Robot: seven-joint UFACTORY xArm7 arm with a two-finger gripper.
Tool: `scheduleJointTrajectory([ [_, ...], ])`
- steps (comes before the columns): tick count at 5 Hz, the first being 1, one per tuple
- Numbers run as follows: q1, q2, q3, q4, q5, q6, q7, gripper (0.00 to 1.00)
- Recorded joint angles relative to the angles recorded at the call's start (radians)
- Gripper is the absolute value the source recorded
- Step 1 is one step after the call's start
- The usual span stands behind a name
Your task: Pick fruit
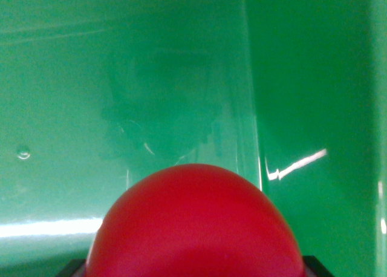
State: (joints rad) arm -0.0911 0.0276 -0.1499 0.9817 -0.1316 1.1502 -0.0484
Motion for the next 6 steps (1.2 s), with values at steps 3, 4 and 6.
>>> scheduleJointTrajectory([
  [3, 0.0012, -0.035, 0.003, 0.058, -0.0002, 0.093, -0.006, 1.0],
  [4, 0.0012, -0.035, 0.003, 0.058, -0.0002, 0.093, -0.006, 1.0],
  [6, 0.0018, -0.053, 0.004, 0.088, -0.0004, 0.14, -0.01, 1.0],
])
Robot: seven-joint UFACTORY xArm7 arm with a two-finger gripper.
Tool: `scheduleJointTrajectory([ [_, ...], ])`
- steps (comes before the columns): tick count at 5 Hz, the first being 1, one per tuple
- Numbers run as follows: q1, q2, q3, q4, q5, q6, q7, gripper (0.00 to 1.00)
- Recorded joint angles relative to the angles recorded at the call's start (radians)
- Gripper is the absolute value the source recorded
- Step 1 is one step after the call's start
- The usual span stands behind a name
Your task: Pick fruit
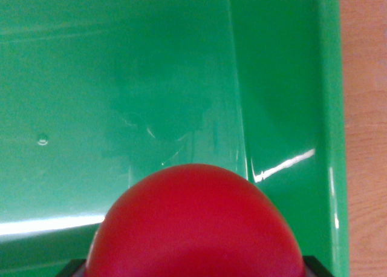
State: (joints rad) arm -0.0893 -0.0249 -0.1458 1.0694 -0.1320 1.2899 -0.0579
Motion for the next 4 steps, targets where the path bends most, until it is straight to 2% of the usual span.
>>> scheduleJointTrajectory([
  [1, 0.0006, -0.017, 0.001, 0.029, -0.0001, 0.046, -0.003, 1.0],
  [2, 0.0006, -0.017, 0.001, 0.029, -0.0001, 0.046, -0.003, 1.0],
  [3, 0.0012, -0.035, 0.003, 0.058, -0.0002, 0.092, -0.006, 1.0],
  [4, 0.0012, -0.035, 0.003, 0.058, -0.0002, 0.092, -0.006, 1.0],
])
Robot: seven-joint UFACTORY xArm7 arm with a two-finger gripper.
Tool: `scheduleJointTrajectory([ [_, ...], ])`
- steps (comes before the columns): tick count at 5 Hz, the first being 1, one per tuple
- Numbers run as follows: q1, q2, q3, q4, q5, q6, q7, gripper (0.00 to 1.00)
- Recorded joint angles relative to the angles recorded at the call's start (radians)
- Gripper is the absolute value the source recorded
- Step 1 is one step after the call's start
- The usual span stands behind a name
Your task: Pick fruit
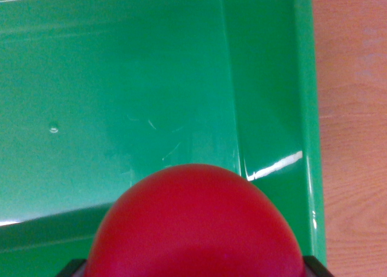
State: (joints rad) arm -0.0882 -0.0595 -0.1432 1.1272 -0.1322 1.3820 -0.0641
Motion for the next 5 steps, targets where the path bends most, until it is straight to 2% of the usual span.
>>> scheduleJointTrajectory([
  [1, 0.0005, -0.016, 0.001, 0.026, -0.0001, 0.042, -0.003, 1.0],
  [2, 0.0005, -0.016, 0.001, 0.026, -0.0001, 0.042, -0.003, 1.0],
  [3, 0.001, -0.031, 0.002, 0.051, -0.0002, 0.081, -0.006, 1.0],
  [4, 0.001, -0.031, 0.002, 0.051, -0.0002, 0.081, -0.006, 1.0],
  [5, 0.0016, -0.046, 0.004, 0.076, -0.0003, 0.121, -0.008, 1.0],
])
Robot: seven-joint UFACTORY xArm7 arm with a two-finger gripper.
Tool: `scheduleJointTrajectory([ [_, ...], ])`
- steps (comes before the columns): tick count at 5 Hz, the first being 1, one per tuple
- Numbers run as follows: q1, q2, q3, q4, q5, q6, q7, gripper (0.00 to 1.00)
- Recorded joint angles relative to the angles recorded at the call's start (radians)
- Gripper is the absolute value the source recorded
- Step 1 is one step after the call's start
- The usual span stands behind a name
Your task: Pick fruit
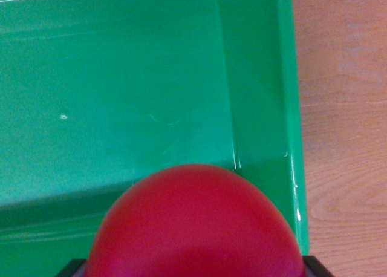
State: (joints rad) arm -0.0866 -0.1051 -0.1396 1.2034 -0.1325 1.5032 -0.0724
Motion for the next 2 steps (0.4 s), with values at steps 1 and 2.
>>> scheduleJointTrajectory([
  [1, 0.0, 0.0, 0.0, 0.0, 0.0, 0.0, 0.0, 1.0],
  [2, 0.0004, -0.013, 0.001, 0.021, -0.0001, 0.034, -0.002, 1.0],
])
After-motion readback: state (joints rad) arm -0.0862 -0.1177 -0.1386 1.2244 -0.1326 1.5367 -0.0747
